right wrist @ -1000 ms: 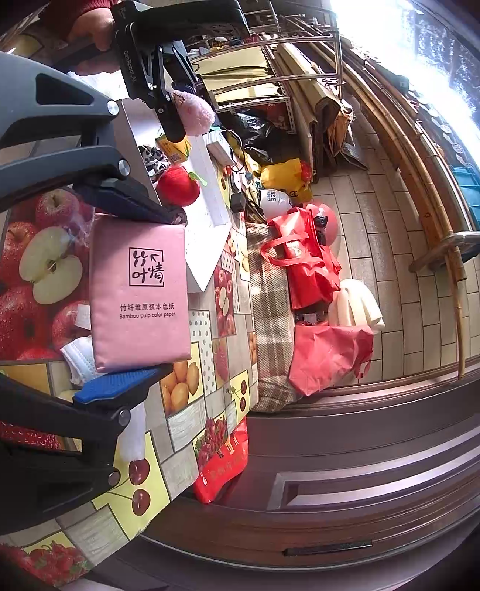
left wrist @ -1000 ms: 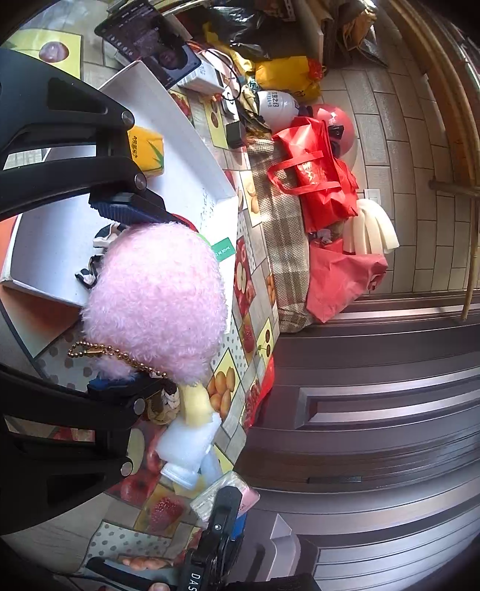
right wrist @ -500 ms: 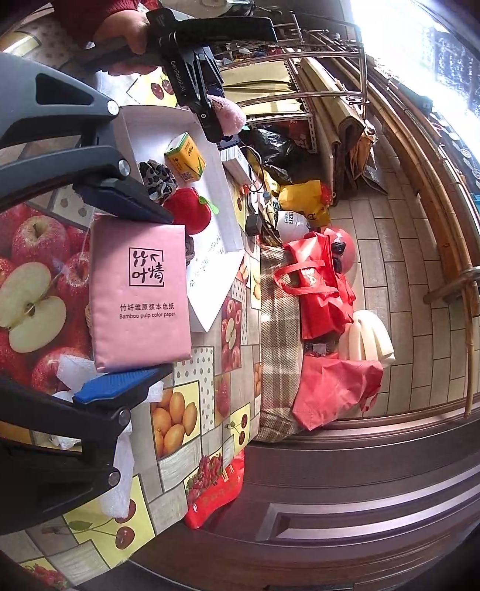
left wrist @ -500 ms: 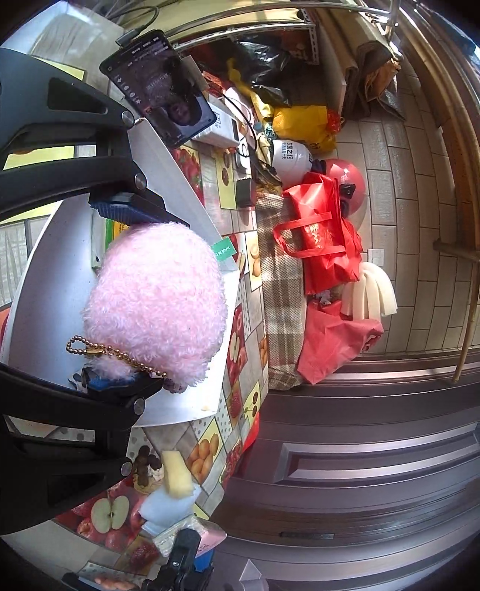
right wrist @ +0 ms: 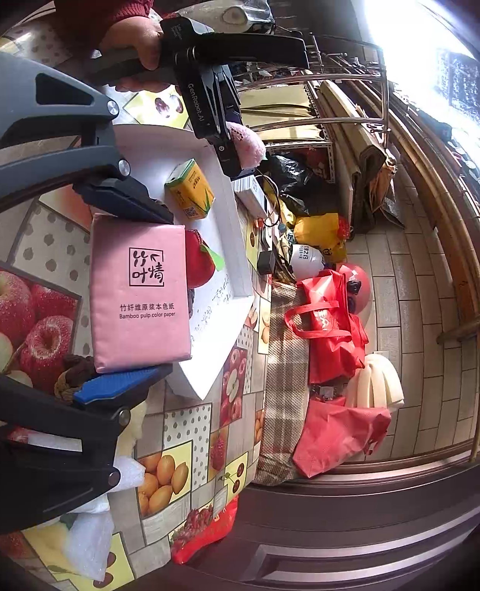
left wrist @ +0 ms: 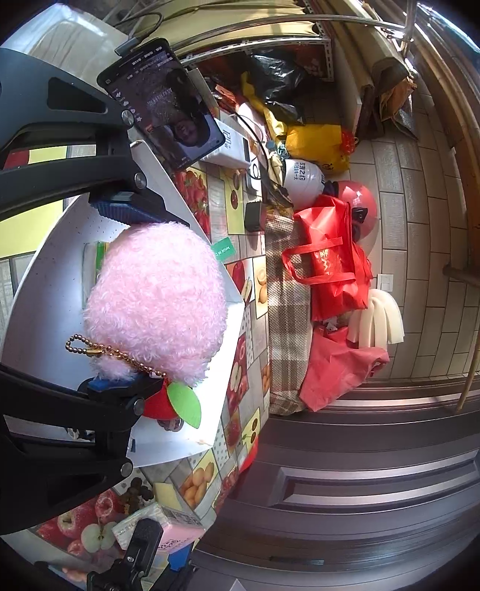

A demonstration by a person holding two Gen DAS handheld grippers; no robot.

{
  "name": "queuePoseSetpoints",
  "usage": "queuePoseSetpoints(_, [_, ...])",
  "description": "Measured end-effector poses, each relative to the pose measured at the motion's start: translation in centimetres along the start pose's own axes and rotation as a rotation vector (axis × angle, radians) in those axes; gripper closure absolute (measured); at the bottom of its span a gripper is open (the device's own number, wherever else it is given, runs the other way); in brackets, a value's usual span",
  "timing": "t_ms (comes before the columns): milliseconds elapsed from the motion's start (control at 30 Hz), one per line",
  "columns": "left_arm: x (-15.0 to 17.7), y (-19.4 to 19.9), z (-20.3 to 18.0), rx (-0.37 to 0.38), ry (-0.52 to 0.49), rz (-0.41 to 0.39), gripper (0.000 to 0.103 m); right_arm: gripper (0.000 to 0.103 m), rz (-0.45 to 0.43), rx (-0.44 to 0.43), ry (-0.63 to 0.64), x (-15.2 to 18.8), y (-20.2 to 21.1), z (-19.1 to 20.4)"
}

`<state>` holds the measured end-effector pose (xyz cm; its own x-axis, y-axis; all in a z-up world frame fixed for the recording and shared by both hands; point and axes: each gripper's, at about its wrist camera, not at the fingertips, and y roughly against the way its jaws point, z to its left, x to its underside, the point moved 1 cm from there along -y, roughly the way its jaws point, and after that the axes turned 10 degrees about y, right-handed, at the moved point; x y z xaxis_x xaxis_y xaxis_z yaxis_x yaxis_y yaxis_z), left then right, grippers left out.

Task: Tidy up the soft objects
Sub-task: 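Carry the pink ball and pink pouch into the white tray and open both tools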

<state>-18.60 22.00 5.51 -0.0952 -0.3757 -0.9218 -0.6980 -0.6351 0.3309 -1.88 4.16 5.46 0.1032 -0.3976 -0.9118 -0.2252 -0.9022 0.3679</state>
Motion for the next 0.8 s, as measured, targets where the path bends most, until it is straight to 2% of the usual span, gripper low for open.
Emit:
queuePoseSetpoints(200, [-0.5, -1.7, 0.5, -0.034, 0.007, 0.02, 0.04, 0.031, 0.04, -0.046, 0.008, -1.4, -3.8, 1.7])
queuePoseSetpoints(433, [-1.0, -2.7, 1.6, -0.042, 0.047, 0.025, 0.04, 0.031, 0.183, -0.123, 0.056, -1.6, -7.6, 3.2])
queuePoseSetpoints(500, [-1.1, -2.9, 1.8, -0.044, 0.056, 0.032, 0.04, 0.031, 0.197, -0.126, 0.067, -1.7, -8.3, 3.4])
queuePoseSetpoints(667, [-1.1, -2.7, 1.6, -0.041, 0.051, 0.023, 0.04, 0.031, 0.208, -0.075, 0.081, -2.6, -10.7, 3.4])
queuePoseSetpoints(800, [-1.1, -2.7, 1.4, -0.044, 0.037, 0.022, 0.04, 0.031, 0.218, 0.009, -0.014, -3.1, -12.6, 0.9])
